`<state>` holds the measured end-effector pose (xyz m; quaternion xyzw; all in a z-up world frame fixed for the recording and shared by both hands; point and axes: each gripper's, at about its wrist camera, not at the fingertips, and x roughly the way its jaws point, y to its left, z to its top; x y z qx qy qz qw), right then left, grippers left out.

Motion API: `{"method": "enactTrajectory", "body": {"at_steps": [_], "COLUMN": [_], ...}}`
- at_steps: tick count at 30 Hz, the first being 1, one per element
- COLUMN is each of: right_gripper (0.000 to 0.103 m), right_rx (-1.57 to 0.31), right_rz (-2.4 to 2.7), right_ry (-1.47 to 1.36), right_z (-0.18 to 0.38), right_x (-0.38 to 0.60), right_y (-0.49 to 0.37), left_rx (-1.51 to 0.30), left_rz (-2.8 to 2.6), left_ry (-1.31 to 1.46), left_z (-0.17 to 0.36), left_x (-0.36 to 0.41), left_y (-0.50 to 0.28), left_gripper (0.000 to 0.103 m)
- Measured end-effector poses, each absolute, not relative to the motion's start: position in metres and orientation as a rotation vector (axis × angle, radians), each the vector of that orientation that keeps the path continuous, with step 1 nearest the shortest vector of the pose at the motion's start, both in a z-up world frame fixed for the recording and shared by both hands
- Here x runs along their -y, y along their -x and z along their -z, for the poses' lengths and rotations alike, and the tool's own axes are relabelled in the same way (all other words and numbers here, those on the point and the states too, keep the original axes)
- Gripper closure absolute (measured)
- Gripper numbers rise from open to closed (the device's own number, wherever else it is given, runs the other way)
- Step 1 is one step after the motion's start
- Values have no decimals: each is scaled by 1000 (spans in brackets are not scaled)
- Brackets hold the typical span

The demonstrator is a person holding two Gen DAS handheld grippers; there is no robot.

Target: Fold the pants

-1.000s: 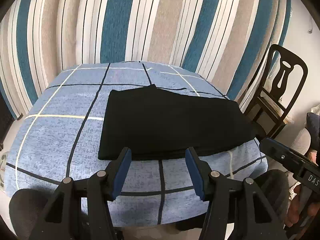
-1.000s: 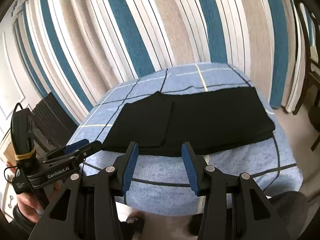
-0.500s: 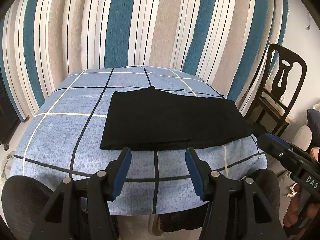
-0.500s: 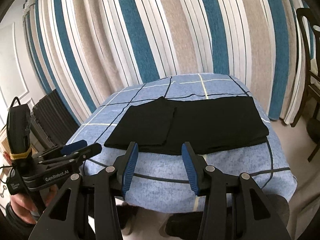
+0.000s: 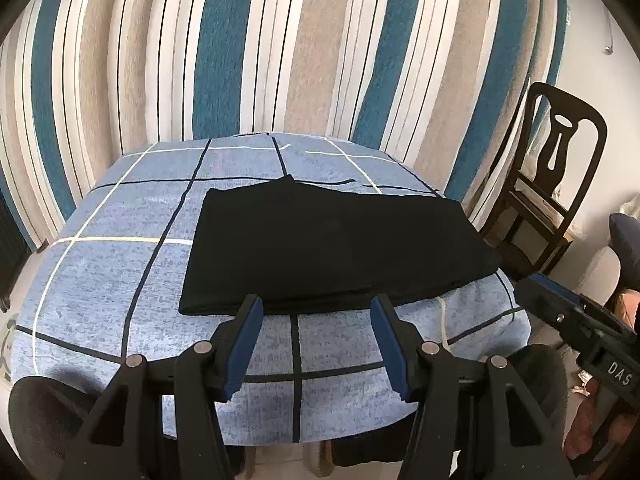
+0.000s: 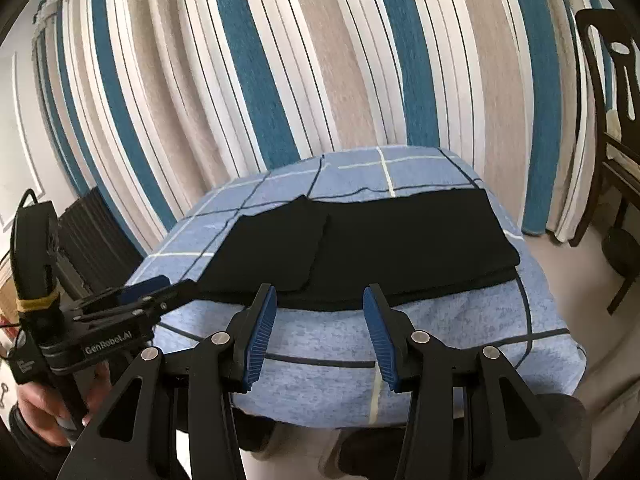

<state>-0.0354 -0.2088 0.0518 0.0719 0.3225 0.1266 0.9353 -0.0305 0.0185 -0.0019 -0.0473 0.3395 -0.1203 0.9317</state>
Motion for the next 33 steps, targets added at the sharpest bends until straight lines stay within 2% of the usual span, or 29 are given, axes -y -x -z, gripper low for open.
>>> {"method": "enactTrajectory", "body": {"at_steps": [22,27,33], "right_gripper": [57,49,49], "right_rx": [-781,-788,-810], "right_rz": [-170,-126,-71], "right_ry": [-250,-297,-380], "right_z": [7,16,30], "right_x": [266,287,311], "right_y": [-36,-37,-37], "left_rx": [-779,-786,-799], "left_rz": [230,232,234], "left_ry": [82,82,70], "left_z": [36,44,56], "left_x": [-4,-3,-1], "left_y": [-42,-53,-61], "left_gripper": [45,45,45]}}
